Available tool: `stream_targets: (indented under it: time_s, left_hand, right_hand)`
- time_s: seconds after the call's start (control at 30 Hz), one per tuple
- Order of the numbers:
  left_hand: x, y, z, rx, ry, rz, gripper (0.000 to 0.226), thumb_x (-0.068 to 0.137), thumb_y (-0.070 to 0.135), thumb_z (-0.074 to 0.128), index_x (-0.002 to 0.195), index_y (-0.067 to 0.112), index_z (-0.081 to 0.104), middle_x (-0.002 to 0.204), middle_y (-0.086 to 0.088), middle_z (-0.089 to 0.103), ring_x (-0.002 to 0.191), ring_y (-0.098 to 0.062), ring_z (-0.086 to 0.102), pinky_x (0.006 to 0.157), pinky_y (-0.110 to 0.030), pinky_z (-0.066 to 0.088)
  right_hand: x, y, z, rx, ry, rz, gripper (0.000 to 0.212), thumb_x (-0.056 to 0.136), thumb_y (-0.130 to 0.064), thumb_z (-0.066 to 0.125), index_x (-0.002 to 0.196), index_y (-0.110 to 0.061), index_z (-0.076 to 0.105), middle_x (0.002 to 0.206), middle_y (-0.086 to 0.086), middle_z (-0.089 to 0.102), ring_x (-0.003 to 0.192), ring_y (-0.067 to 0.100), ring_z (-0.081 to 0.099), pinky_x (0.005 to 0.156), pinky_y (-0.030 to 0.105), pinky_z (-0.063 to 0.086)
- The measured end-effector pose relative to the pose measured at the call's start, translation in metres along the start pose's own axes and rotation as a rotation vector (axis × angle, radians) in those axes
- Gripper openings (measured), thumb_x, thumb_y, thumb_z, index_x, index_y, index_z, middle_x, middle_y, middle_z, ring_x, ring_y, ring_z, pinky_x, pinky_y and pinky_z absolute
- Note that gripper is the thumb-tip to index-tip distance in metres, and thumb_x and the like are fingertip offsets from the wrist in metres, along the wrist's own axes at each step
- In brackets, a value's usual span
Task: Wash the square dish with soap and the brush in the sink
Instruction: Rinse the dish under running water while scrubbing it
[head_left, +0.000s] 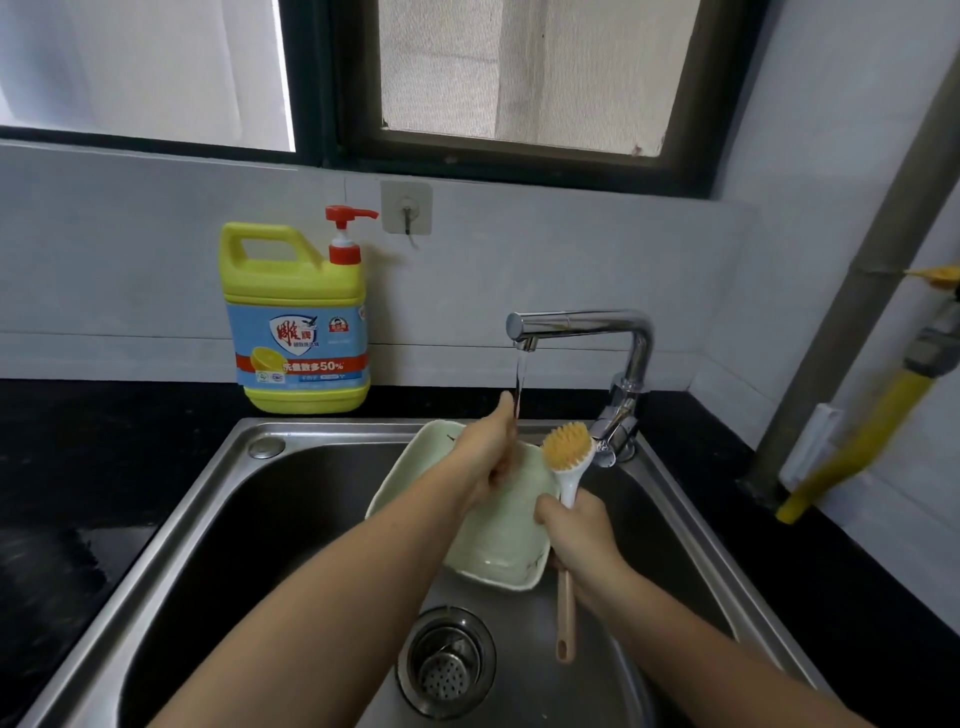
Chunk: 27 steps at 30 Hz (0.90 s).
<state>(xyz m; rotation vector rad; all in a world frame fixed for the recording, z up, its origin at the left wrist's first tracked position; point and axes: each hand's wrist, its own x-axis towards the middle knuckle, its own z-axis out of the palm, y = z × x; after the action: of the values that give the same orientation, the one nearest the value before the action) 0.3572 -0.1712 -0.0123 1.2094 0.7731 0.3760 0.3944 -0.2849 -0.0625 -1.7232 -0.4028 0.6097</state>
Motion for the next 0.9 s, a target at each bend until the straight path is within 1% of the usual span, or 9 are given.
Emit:
stream_targets:
  time_s: [0.1,0.2,0.3,0.4,0.5,0.57,0.67,0.77,0.9]
  left_hand:
    - [0.0,0.001,0.0,-0.163,-0.081,-0.01,0.034,0.1,0.028,0.041,0.077,0.007,0.051,0.064,-0.005,0.056,0.058,-0.016,0.056,0.052,-0.024,0.053]
    - [-0.003,0.002,-0.004,-0.108,-0.066,0.027,0.017,0.1,0.006,0.037,0.091,0.005,0.051,0.075,-0.006,0.059,0.038,-0.002,0.054,0.037,-0.013,0.044]
    - [-0.001,0.0,-0.01,0.042,-0.048,0.116,0.023,0.1,0.011,0.037,0.086,0.016,0.055,0.059,0.004,0.046,0.029,-0.001,0.032,0.029,-0.013,0.025]
    - [-0.003,0.002,-0.019,0.154,-0.091,0.199,0.016,0.096,0.023,0.052,0.083,0.016,0.059,0.053,0.003,0.039,0.033,-0.004,0.028,0.032,-0.015,0.022]
    - [-0.005,0.001,-0.031,0.531,-0.01,0.393,0.023,0.081,0.036,0.07,0.075,0.015,0.063,0.065,-0.001,0.058,0.053,-0.008,0.05,0.05,-0.017,0.044]
    - [-0.006,0.0,-0.043,0.864,0.113,0.532,0.017,0.076,0.042,0.073,0.085,0.028,0.069,0.086,0.006,0.067,0.083,-0.012,0.059,0.076,-0.032,0.053]
    - [-0.014,-0.002,-0.065,1.152,0.243,0.626,0.04,0.083,0.04,0.066,0.122,0.036,0.058,0.127,0.009,0.057,0.124,-0.019,0.042,0.105,-0.043,0.036]
    - [-0.02,-0.012,-0.085,0.87,0.293,0.449,0.056,0.085,0.029,0.066,0.137,0.028,0.044,0.137,-0.001,0.049,0.125,-0.022,0.046,0.102,-0.043,0.044]
    - [-0.03,-0.027,-0.109,0.374,0.095,-0.147,0.045,0.085,0.03,0.065,0.124,0.012,0.052,0.116,-0.012,0.062,0.098,-0.028,0.063,0.08,-0.045,0.056]
  right_hand:
    - [0.0,0.001,0.0,-0.029,0.006,-0.022,0.008,0.081,-0.003,0.049,0.08,-0.007,0.056,0.074,0.014,0.051,0.066,0.023,0.048,0.053,0.028,0.032]
    - [0.0,0.001,-0.002,-0.042,0.011,-0.043,0.012,0.082,-0.002,0.049,0.075,-0.009,0.056,0.068,0.01,0.052,0.062,0.021,0.048,0.049,0.025,0.031]
    - [0.0,0.0,-0.002,-0.051,0.002,-0.054,0.01,0.082,-0.001,0.049,0.077,-0.007,0.057,0.07,0.012,0.052,0.063,0.022,0.048,0.051,0.026,0.032]
    - [-0.002,-0.001,-0.003,-0.065,-0.008,-0.047,0.01,0.082,-0.002,0.049,0.076,-0.007,0.055,0.07,0.012,0.049,0.062,0.02,0.045,0.051,0.026,0.031]
    - [-0.003,-0.001,-0.004,-0.068,-0.012,-0.038,0.01,0.082,-0.002,0.049,0.077,-0.007,0.056,0.072,0.012,0.05,0.065,0.021,0.046,0.053,0.027,0.032]
    - [-0.001,0.0,-0.005,-0.086,-0.012,-0.036,0.007,0.081,-0.003,0.05,0.08,-0.005,0.057,0.073,0.014,0.05,0.066,0.022,0.046,0.055,0.029,0.032]
    - [0.001,0.002,-0.006,-0.102,-0.01,-0.028,0.009,0.08,-0.004,0.05,0.083,0.0,0.057,0.074,0.014,0.05,0.068,0.023,0.046,0.058,0.031,0.033]
    - [0.002,0.0,-0.007,-0.084,-0.013,-0.007,0.008,0.08,-0.002,0.049,0.079,-0.002,0.057,0.072,0.014,0.051,0.066,0.022,0.047,0.055,0.029,0.033]
    - [0.004,-0.005,-0.008,-0.093,-0.02,0.016,0.01,0.081,-0.002,0.05,0.078,-0.006,0.059,0.072,0.012,0.054,0.063,0.023,0.049,0.048,0.025,0.032]
